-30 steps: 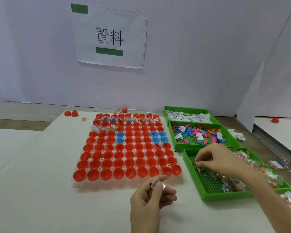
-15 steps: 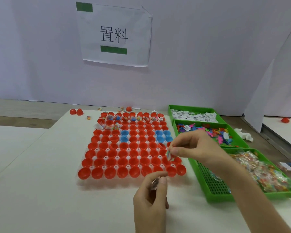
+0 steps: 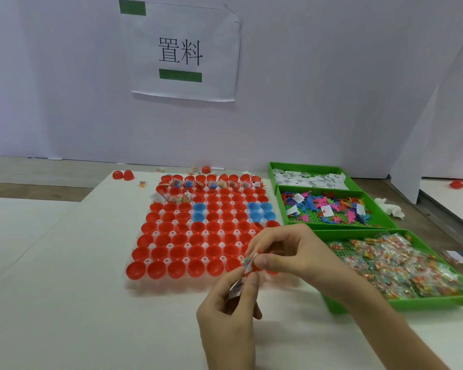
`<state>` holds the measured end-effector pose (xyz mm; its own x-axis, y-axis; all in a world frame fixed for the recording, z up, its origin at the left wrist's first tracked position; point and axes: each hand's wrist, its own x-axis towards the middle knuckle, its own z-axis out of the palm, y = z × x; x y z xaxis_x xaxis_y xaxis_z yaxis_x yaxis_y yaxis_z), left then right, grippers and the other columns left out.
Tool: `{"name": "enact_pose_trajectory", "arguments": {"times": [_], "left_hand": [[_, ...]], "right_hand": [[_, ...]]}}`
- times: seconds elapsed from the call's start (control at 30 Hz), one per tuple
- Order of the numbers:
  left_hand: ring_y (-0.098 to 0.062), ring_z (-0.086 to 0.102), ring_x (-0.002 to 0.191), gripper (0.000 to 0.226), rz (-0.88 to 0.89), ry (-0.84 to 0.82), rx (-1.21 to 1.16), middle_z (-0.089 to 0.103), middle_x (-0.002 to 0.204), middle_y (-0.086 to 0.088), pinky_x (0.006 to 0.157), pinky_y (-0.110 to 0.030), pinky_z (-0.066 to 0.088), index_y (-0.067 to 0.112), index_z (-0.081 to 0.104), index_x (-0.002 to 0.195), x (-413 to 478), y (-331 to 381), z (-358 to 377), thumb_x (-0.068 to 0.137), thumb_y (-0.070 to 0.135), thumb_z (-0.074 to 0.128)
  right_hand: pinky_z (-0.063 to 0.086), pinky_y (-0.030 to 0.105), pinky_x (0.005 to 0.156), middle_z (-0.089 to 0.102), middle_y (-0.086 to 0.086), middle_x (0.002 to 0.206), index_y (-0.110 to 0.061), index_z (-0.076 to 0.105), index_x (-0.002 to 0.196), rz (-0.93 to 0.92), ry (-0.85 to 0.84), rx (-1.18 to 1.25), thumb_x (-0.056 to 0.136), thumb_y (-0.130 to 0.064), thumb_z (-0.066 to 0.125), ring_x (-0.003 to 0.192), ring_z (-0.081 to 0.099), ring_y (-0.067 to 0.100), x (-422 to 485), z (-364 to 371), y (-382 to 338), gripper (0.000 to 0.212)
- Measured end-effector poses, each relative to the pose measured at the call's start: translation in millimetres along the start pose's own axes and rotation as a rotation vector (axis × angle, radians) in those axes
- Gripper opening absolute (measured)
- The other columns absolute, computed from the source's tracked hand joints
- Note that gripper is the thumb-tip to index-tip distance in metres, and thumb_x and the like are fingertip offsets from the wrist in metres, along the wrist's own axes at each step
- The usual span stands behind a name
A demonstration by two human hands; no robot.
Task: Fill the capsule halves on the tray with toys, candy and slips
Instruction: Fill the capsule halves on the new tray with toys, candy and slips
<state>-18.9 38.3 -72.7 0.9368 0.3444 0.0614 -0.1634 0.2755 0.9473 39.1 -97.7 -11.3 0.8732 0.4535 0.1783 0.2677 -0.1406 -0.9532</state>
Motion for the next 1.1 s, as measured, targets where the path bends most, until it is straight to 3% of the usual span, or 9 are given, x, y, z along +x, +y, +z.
{"name": "enact_pose_trajectory", "arguments": {"times": [0.07, 0.17, 0.53, 0.7, 0.8, 0.87, 0.97, 1.1], "left_hand": [[-0.01, 0.052, 0.044, 0.018, 0.01, 0.0, 0.011, 0.064, 0.058, -0.006, 0.049, -0.015, 0.047, 0.032, 0.079, 0.081, -0.6, 0.7, -0.3, 0.064, 0.033, 0.074], [-0.009, 0.053, 0.044, 0.02, 0.02, 0.013, 0.011, 0.065, 0.059, -0.006, 0.05, -0.015, 0.047, 0.037, 0.078, 0.082, -1.4, 1.9, 0.1, 0.063, 0.037, 0.072], [-0.012, 0.053, 0.04, 0.01, 0.006, 0.115, 0.015, 0.064, 0.058, -0.005, 0.048, -0.013, 0.046, 0.04, 0.077, 0.072, 0.4, -1.0, -1.3, 0.065, 0.032, 0.075], [-0.01, 0.051, 0.039, 0.019, -0.019, 0.149, 0.011, 0.062, 0.052, -0.006, 0.047, -0.013, 0.046, 0.037, 0.078, 0.072, 3.0, -4.2, -3.7, 0.074, 0.018, 0.078], [-0.012, 0.05, 0.039, 0.024, -0.081, 0.139, -0.048, 0.064, 0.054, -0.003, 0.047, -0.015, 0.047, 0.037, 0.078, 0.071, 4.8, -3.8, -3.7, 0.076, 0.014, 0.078], [-0.012, 0.049, 0.039, 0.026, -0.124, 0.106, -0.096, 0.067, 0.059, -0.001, 0.047, -0.017, 0.047, 0.034, 0.079, 0.073, 5.7, -3.6, -3.7, 0.079, 0.009, 0.076], [-0.011, 0.051, 0.042, 0.028, -0.145, 0.049, -0.093, 0.062, 0.054, 0.001, 0.051, -0.016, 0.048, 0.032, 0.08, 0.079, 5.3, -2.6, -3.9, 0.085, 0.007, 0.07], [-0.013, 0.053, 0.044, 0.037, -0.176, -0.013, -0.077, 0.056, 0.047, -0.001, 0.053, -0.018, 0.049, 0.031, 0.08, 0.08, 5.1, -1.7, -3.9, 0.089, -0.001, 0.063]], "right_hand": [[0.056, 0.023, 0.075, 0.075, 0.008, 0.102, -0.012, 0.076, 0.089, 0.022, -0.001, 0.012, 0.086, -0.009, 0.075, 0.092, 0.073, 0.024, 0.1, 0.4, 0.7, 0.004], [0.057, 0.025, 0.074, 0.075, 0.013, 0.096, -0.008, 0.075, 0.092, 0.03, -0.01, 0.039, 0.084, -0.01, 0.078, 0.086, 0.072, 0.024, 0.2, 0.9, 1.5, 0.009], [0.055, 0.02, 0.064, 0.074, 0.011, 0.082, -0.018, 0.074, 0.094, -0.034, 0.119, -0.003, 0.077, -0.006, 0.083, 0.076, 0.074, 0.024, 3.3, 11.6, 2.8, 0.023], [0.061, 0.033, 0.077, 0.076, 0.007, 0.088, -0.023, 0.073, 0.096, 0.015, 0.054, -0.094, 0.078, -0.009, 0.084, 0.084, 0.074, 0.025, 8.5, 13.6, -0.2, 0.025], [0.06, 0.029, 0.07, 0.075, 0.009, 0.084, -0.022, 0.072, 0.089, 0.021, 0.028, -0.144, 0.078, -0.004, 0.083, 0.079, 0.075, 0.025, 15.4, 13.7, -7.9, 0.024], [0.06, 0.029, 0.073, 0.076, 0.009, 0.084, -0.02, 0.071, 0.087, 0.011, 0.021, -0.184, 0.078, -0.002, 0.083, 0.08, 0.075, 0.025, 26.4, 12.0, -15.9, 0.023], [0.061, 0.031, 0.08, 0.076, 0.007, 0.084, -0.016, 0.071, 0.086, -0.014, 0.137, -0.285, 0.075, -0.004, 0.084, 0.081, 0.075, 0.023, 59.1, 4.9, -23.5, 0.021], [0.06, 0.025, 0.078, 0.076, -0.001, 0.08, -0.018, 0.07, 0.087, -0.005, 0.293, -0.48, 0.076, -0.008, 0.085, 0.076, 0.073, 0.01, 122.7, -0.2, -14.9, 0.021]]}}
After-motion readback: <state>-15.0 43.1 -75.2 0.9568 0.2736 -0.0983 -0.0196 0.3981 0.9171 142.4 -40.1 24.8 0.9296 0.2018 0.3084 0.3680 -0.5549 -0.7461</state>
